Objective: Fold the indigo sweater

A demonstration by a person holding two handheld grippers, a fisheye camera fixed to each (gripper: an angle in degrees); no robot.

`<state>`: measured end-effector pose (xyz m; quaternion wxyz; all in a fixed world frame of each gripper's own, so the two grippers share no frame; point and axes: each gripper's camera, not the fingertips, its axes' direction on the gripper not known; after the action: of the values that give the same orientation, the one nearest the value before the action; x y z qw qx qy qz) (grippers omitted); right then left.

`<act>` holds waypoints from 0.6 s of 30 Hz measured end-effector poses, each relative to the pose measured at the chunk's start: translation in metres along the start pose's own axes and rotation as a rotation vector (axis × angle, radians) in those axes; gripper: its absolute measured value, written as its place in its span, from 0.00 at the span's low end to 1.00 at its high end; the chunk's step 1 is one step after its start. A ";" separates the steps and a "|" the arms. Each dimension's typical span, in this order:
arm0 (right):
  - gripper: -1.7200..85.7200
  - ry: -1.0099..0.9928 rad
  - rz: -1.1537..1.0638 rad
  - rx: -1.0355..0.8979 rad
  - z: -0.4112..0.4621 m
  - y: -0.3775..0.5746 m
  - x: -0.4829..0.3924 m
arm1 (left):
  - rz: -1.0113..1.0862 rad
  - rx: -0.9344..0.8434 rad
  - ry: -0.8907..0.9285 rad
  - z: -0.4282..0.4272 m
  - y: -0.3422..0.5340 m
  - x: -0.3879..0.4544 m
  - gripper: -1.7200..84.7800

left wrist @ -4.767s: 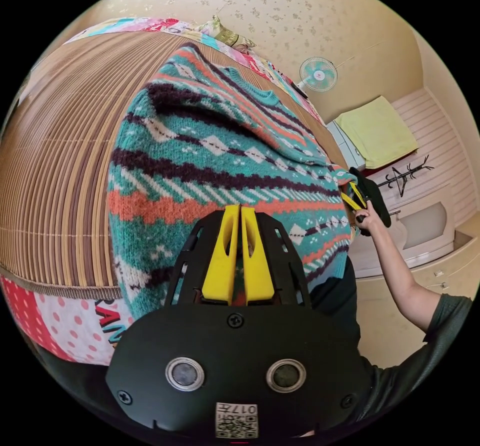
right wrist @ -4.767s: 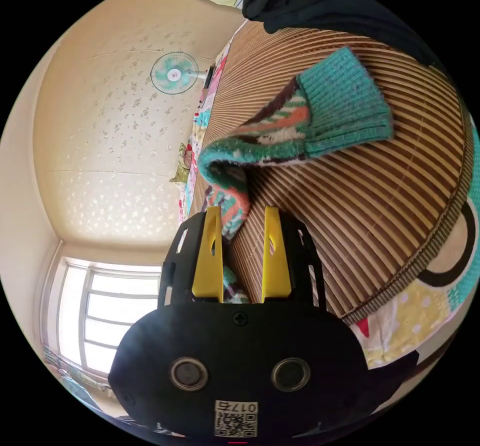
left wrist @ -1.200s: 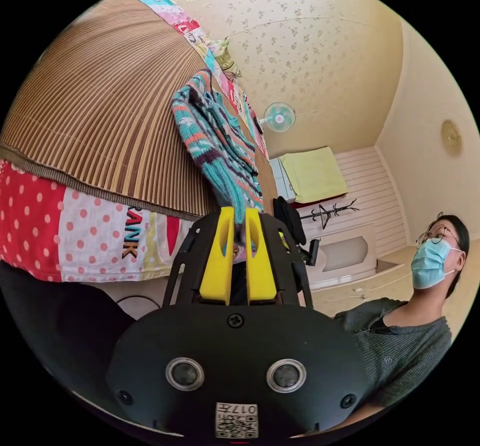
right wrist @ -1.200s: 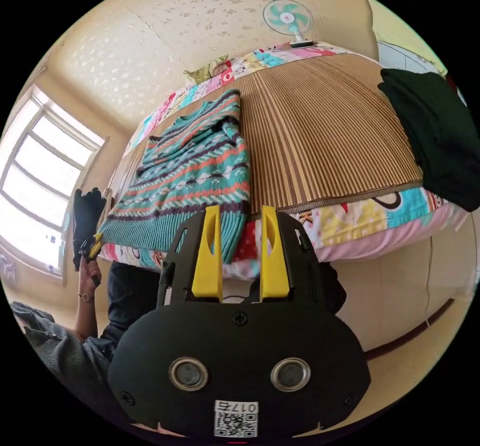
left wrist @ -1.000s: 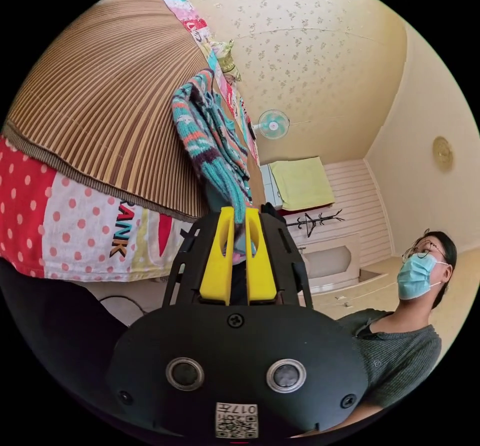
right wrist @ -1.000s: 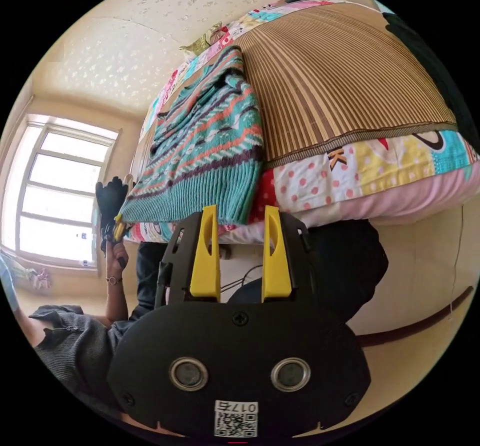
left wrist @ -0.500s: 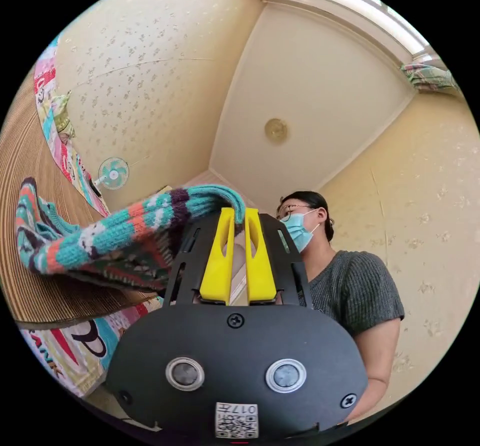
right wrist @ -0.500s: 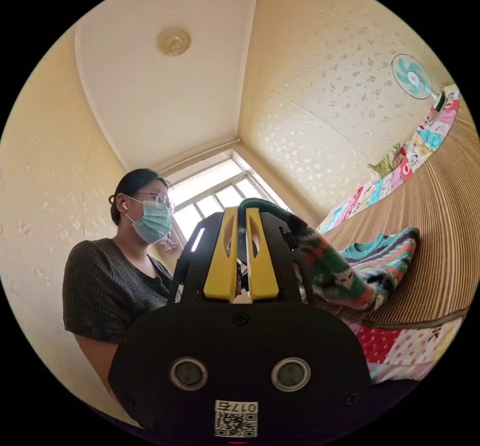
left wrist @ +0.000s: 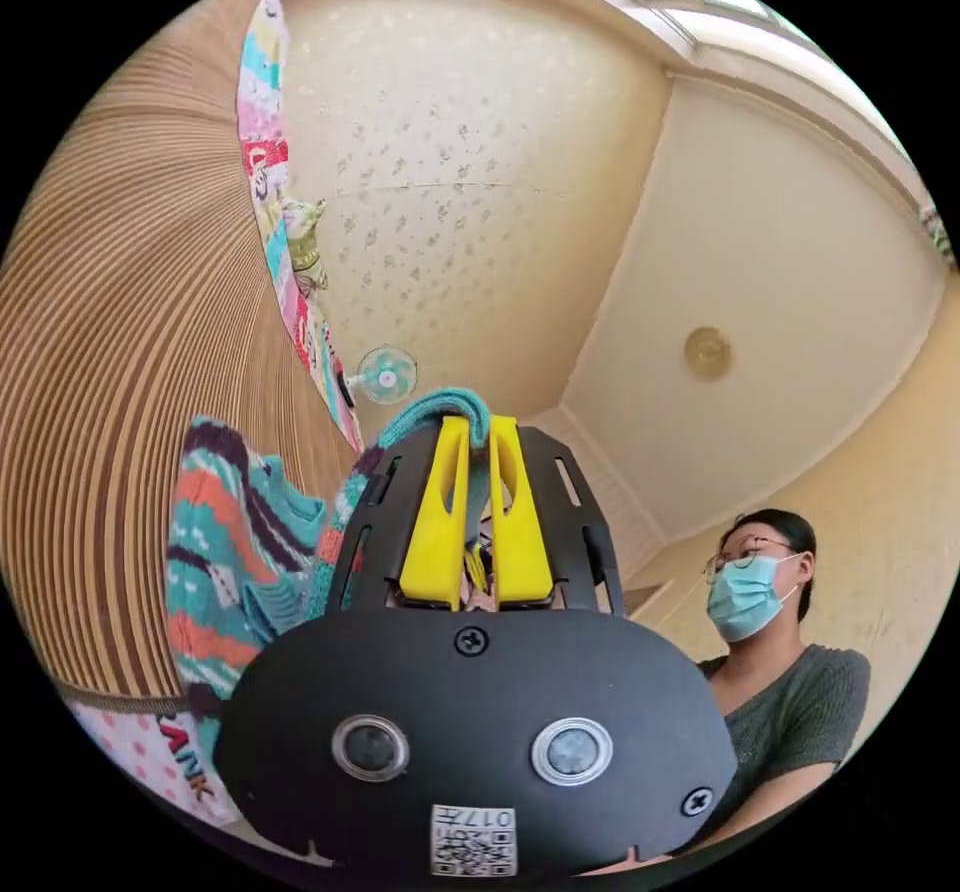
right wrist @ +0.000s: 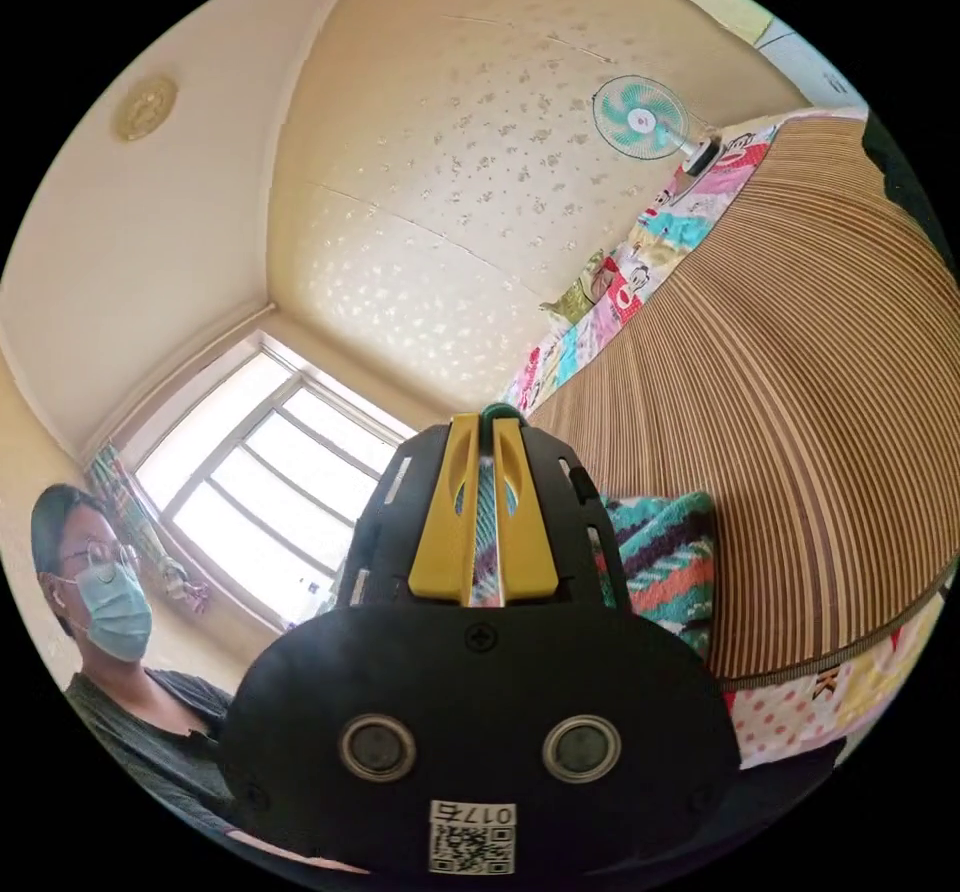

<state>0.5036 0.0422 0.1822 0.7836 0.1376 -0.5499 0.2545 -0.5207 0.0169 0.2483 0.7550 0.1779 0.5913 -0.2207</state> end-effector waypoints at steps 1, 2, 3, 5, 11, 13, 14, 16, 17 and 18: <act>0.04 0.086 0.013 -0.003 0.022 -0.010 0.005 | 0.013 -0.008 -0.082 0.011 -0.006 0.002 0.07; 0.04 0.173 0.046 -0.011 0.047 -0.013 0.018 | 0.040 -0.025 -0.252 0.035 -0.013 0.001 0.07; 0.05 0.218 0.061 -0.014 0.059 -0.012 0.026 | 0.081 -0.047 -0.421 0.061 -0.012 -0.004 0.07; 0.05 0.427 0.077 -0.048 0.115 0.006 0.069 | 0.150 -0.103 -0.652 0.102 0.002 -0.021 0.07; 0.06 0.441 0.040 -0.062 0.153 0.073 0.136 | 0.168 -0.218 -0.746 0.149 0.023 -0.067 0.08; 0.07 0.398 0.052 -0.058 0.153 0.080 0.143 | 0.125 -0.202 -0.662 0.140 0.020 -0.076 0.08; 0.07 0.371 0.066 -0.054 0.152 0.084 0.148 | 0.084 -0.185 -0.579 0.132 0.016 -0.081 0.09; 0.09 0.326 0.063 -0.038 0.151 0.092 0.153 | 0.024 -0.168 -0.436 0.117 0.012 -0.086 0.10; 0.10 0.294 0.052 -0.023 0.149 0.099 0.154 | 0.010 -0.159 -0.364 0.106 0.016 -0.082 0.12; 0.11 0.281 0.048 -0.010 0.147 0.103 0.155 | 0.011 -0.139 -0.335 0.090 0.025 -0.071 0.16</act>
<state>0.3722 0.0933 0.3726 0.8471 0.0834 -0.4393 0.2872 -0.4483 -0.0007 0.3389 0.8547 0.0894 0.4701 -0.2014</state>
